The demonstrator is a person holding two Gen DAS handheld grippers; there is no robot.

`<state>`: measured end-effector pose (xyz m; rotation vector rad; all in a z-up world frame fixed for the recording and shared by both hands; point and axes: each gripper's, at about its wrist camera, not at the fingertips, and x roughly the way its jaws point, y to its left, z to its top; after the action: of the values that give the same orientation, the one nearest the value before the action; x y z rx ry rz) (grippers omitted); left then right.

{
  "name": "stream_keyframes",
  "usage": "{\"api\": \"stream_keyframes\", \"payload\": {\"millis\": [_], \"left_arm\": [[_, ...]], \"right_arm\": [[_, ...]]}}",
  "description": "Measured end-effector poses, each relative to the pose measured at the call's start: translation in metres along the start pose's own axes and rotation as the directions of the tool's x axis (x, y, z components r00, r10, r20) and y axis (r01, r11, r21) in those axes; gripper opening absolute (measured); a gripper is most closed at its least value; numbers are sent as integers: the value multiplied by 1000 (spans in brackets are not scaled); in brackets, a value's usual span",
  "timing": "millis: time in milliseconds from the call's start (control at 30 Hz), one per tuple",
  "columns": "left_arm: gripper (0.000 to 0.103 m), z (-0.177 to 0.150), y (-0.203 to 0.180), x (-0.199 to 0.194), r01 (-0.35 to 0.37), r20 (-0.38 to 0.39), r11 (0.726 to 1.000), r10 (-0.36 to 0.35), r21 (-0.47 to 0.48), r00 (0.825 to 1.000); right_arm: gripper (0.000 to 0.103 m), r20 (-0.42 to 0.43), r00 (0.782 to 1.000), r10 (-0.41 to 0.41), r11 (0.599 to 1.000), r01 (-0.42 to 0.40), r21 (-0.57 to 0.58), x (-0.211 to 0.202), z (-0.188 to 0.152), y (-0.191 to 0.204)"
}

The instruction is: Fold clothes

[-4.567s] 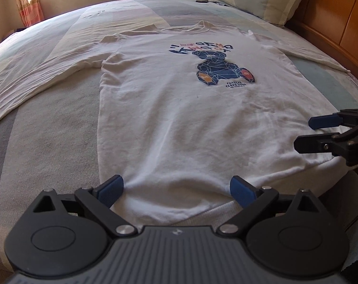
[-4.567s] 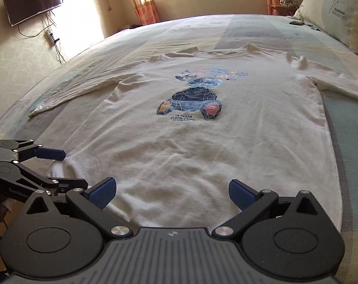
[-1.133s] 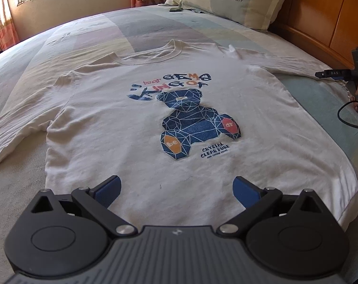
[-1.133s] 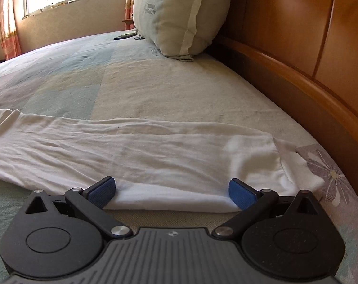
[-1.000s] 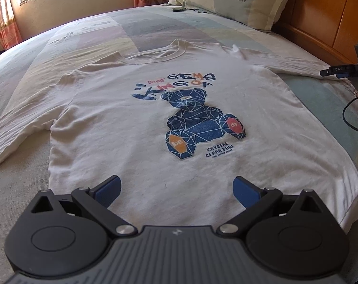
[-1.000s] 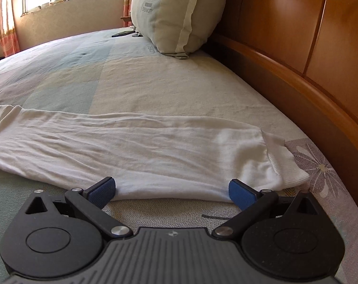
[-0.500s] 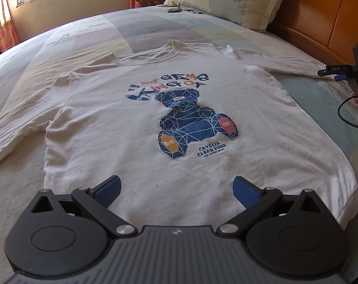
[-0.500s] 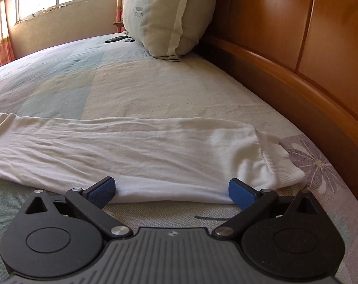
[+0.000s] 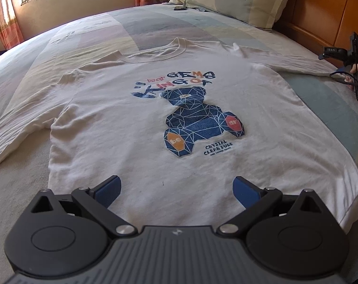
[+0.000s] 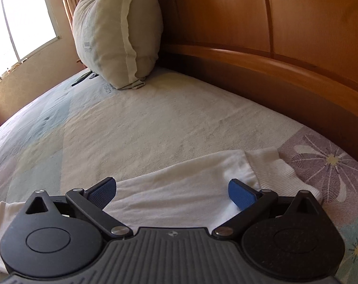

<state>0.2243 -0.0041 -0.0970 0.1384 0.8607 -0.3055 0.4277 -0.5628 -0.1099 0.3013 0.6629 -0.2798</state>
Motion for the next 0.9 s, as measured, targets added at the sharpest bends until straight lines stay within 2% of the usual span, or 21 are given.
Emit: {"api": "stream_keyframes", "payload": {"millis": [67, 133, 233, 333, 433, 533, 600, 700, 800, 900], "left_arm": [[101, 1, -1, 0, 4, 6, 1000, -4, -1, 1000], [101, 2, -3, -1, 8, 15, 1000, -8, 4, 1000], [101, 2, -5, -7, 20, 32, 1000, -20, 10, 999], [101, 0, -3, -16, 15, 48, 1000, -15, 10, 999], [101, -4, 3, -22, -2, 51, 1000, 3, -4, 999], [101, -8, 10, -26, -14, 52, 1000, 15, -19, 999], [101, -11, 14, -28, -18, 55, 999, 19, -27, 998], [101, -14, 20, -28, -22, 56, 999, 24, -40, 998], [101, -17, 26, -28, -31, 51, 998, 33, -52, 998], [101, -19, 30, -28, -30, 49, 998, 33, -59, 998]], "right_arm": [[103, -11, 999, -49, 998, 49, -29, -2, 1, 6], [103, -38, 999, -35, 996, 32, -84, -7, 1, 25], [103, -92, 994, 62, 983, -77, -167, -14, 0, 77], [103, -149, 977, 154, 957, -185, -225, -20, -2, 136], [103, -212, 952, 219, 934, -268, -237, -21, -9, 194], [103, -295, 917, 268, 915, -339, -220, -16, -24, 245], [103, -331, 911, 246, 910, -335, -246, -10, -35, 272], [103, -352, 925, 143, 910, -263, -321, 0, -54, 301], [103, -309, 949, 59, 906, -181, -383, 16, -65, 310], [103, -259, 965, 42, 919, -139, -368, 32, -58, 314]]}}
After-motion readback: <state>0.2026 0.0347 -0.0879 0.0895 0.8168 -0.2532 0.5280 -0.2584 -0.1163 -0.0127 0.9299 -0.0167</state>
